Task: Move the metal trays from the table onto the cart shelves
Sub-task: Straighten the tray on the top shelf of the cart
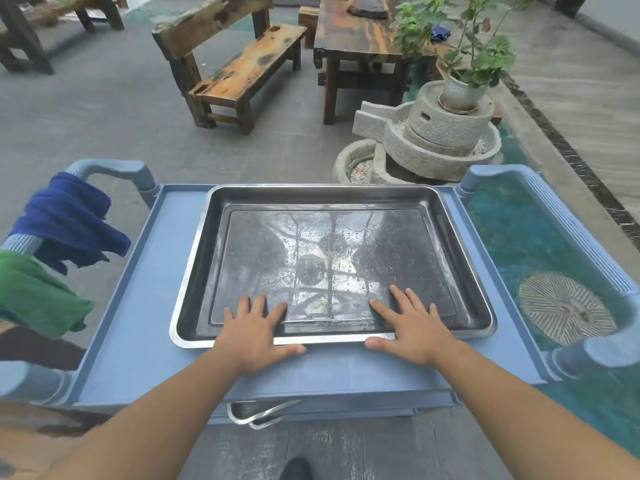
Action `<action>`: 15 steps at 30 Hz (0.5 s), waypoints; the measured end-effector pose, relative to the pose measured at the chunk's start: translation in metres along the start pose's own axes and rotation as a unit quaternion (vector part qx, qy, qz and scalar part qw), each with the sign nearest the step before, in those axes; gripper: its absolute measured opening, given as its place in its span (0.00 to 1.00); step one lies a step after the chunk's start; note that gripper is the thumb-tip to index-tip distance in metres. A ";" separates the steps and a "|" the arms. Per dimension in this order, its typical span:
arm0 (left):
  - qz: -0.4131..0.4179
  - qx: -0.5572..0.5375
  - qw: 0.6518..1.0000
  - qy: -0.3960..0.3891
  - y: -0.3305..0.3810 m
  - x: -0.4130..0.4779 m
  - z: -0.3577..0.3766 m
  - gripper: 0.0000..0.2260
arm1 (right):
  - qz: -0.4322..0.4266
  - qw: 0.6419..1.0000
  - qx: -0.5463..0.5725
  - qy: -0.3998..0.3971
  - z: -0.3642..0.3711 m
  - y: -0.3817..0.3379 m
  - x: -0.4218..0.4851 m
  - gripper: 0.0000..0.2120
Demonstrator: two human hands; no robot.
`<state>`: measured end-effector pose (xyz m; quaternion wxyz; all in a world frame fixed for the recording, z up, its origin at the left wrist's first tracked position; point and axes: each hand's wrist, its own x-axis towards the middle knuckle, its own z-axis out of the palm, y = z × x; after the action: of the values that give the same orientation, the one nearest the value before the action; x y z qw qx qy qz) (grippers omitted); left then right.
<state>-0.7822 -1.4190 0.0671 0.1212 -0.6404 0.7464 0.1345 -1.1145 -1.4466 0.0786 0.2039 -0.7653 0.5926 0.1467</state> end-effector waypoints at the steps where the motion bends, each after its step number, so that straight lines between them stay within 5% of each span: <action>1: -0.002 -0.006 1.000 0.013 0.000 -0.001 0.003 0.52 | 0.003 1.000 0.008 -0.001 0.002 0.000 0.001 0.50; 15: -0.019 -0.031 0.999 0.014 0.004 -0.017 0.009 0.51 | 0.003 0.999 0.033 -0.010 0.005 -0.001 -0.009 0.50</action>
<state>-0.7832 -1.3999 0.0652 0.0934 -0.6599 0.7309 0.1467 -1.1154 -1.4363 0.0789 0.2344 -0.7550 0.5973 0.1353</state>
